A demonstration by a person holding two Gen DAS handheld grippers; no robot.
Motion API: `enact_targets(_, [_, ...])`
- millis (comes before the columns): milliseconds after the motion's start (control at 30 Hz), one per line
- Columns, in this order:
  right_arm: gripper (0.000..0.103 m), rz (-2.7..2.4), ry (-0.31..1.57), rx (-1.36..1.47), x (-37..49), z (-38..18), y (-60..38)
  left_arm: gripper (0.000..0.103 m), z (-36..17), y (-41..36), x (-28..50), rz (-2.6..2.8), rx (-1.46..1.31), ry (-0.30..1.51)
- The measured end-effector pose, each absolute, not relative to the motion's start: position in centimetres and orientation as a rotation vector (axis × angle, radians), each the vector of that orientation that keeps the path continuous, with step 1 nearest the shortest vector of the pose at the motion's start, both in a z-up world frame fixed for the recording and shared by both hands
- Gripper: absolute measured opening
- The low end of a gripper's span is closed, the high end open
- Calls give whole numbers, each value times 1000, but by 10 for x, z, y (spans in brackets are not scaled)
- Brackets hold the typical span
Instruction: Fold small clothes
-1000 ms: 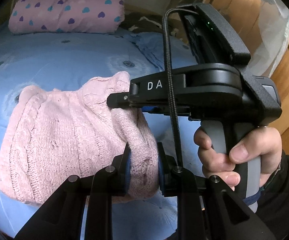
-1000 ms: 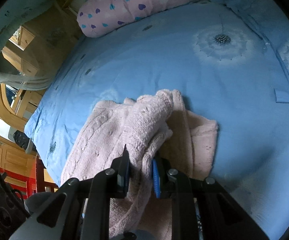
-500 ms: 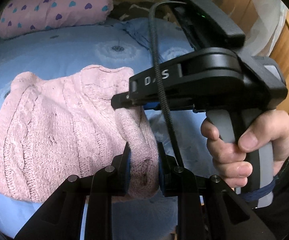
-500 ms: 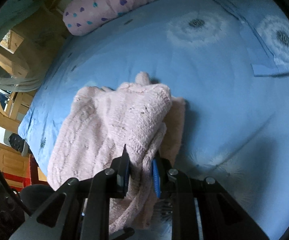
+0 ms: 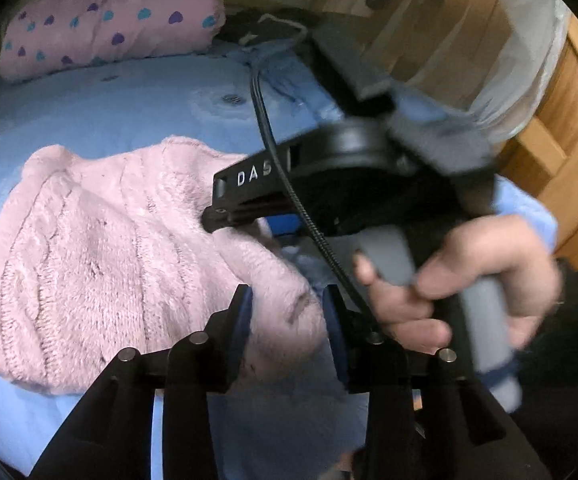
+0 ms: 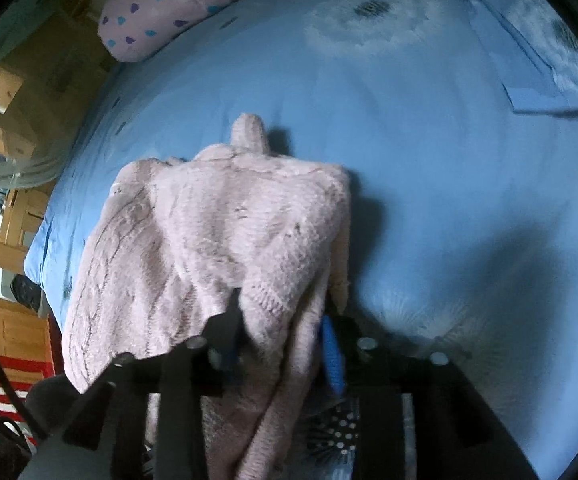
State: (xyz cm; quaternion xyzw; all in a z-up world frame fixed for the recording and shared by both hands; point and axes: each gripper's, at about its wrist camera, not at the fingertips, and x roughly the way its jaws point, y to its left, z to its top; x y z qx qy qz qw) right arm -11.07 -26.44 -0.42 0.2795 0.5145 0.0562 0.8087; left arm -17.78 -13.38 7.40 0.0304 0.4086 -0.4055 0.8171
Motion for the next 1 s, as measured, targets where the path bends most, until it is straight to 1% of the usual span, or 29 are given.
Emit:
enact_targets(33, [57, 97, 1107, 599, -111, -8, -268, 15, 80, -130, -182, -883, 72, 846])
enact_targets(67, [65, 92, 1108, 605, -112, -11, -272, 15, 86, -126, -189, -903, 83, 802])
enact_targets(133, [66, 113, 1103, 640, -113, -15, -278, 16, 99, -114, -202, -911, 110, 715])
enact_targets(233, [66, 101, 1109, 651, -116, -14, -281, 25, 115, -80, -220, -885, 111, 615])
enact_targets(300, [67, 92, 1110, 630, -119, -12, -280, 28, 123, -60, -225, -807, 129, 572])
enact_targets(333, [68, 83, 1114, 616, -120, -10, -281, 31, 128, -50, -228, -767, 141, 536])
enact_targets(433, [68, 16, 1079, 606, -127, 3, -288, 45, 136, -14, -234, -668, 161, 425])
enact_targets(500, [68, -45, 1011, 601, -138, 18, -300, 45, 128, 6, -224, -639, 169, 409])
enact_targets(567, [68, -90, 951, 587, -149, 32, -307, 45, 118, 18, -211, -613, 173, 444])
enact_targets(733, [68, -94, 854, 571, -174, 57, -300, 45, 72, 35, -168, -590, 142, 624])
enact_targets(900, [68, 26, 813, 599, -181, 59, -254, 45, 21, 25, -134, -563, 170, 720])
enact_targets(1000, [68, 158, 740, 733, -178, 47, -229, 44, 7, 24, -113, -556, 82, 810])
